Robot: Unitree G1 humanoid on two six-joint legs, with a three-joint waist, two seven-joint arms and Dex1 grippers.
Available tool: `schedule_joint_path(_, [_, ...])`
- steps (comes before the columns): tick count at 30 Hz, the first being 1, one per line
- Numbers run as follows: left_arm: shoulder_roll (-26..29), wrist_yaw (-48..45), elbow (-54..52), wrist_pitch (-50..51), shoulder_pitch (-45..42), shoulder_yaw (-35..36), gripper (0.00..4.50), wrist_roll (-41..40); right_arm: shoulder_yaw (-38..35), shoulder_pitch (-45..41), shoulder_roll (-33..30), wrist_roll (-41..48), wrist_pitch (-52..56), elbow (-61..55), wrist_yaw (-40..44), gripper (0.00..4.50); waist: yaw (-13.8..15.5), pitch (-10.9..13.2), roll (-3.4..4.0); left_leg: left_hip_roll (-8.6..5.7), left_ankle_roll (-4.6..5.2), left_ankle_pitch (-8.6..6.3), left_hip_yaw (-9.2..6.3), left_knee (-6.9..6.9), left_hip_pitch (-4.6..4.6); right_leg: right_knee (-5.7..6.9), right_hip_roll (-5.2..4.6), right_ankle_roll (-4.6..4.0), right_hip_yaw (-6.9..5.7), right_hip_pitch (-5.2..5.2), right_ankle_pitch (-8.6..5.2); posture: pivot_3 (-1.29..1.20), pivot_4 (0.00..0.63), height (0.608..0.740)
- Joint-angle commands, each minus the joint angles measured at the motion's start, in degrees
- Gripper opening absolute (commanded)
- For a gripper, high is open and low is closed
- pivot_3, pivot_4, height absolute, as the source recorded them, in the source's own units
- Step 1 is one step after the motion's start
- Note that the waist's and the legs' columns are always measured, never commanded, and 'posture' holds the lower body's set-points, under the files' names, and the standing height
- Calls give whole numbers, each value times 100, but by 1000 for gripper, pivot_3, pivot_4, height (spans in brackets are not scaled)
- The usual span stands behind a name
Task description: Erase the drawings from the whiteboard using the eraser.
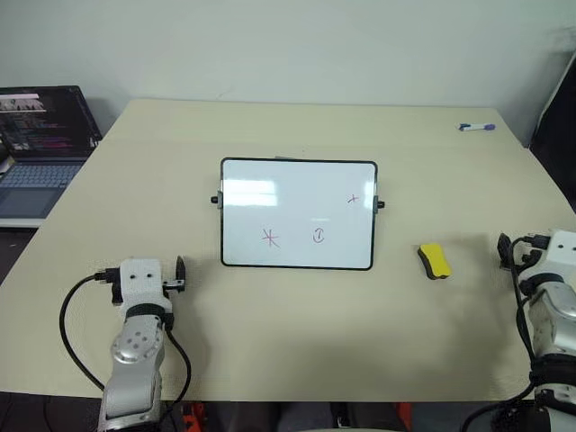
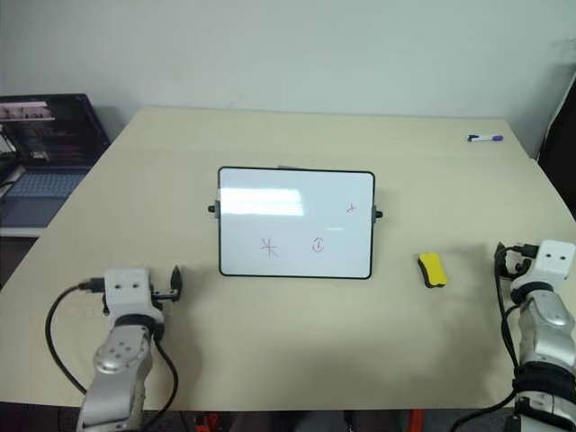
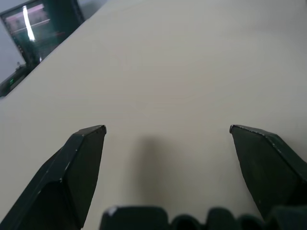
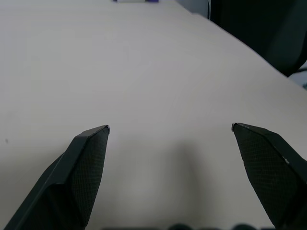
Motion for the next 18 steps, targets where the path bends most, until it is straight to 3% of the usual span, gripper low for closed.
schedule_joint_path(1, [10,165,-47,84,-119,-108,4500,277,-137,-78,-173,65,41,-215,37,4470,0,0,0,0,0,0,0,0,2,1,1,1,0,1,-1,0,150,740])
schedule_joint_path(6, [-112,255,-173,332,-226,-121,4500,279,-112,4,-124,1,175,-585,-112,4470,0,-1,1,-1,2,2,3,2,3,4,2,4,5,2,-2,0,150,740])
schedule_joint_path(10, [242,-564,-1035,308,-383,-738,4500,276,-83,-95,-254,223,769,-1529,33,4470,2,3,2,-2,1,1,4,2,-3,3,2,4,7,-3,-1,0,150,740])
schedule_joint_path(14, [307,-590,-1619,814,-849,-344,4500,10,-120,-100,-260,465,1132,-2406,204,4470,17,4,0,-1,0,2,0,3,-5,2,2,5,4,-2,0,0,150,740])
schedule_joint_path(18, [709,-983,-1637,1168,-1675,17,4500,-423,90,-10,-267,654,1516,-3214,493,4470,11,5,0,1,0,2,-3,2,-2,4,7,6,1,-2,0,0,150,740])
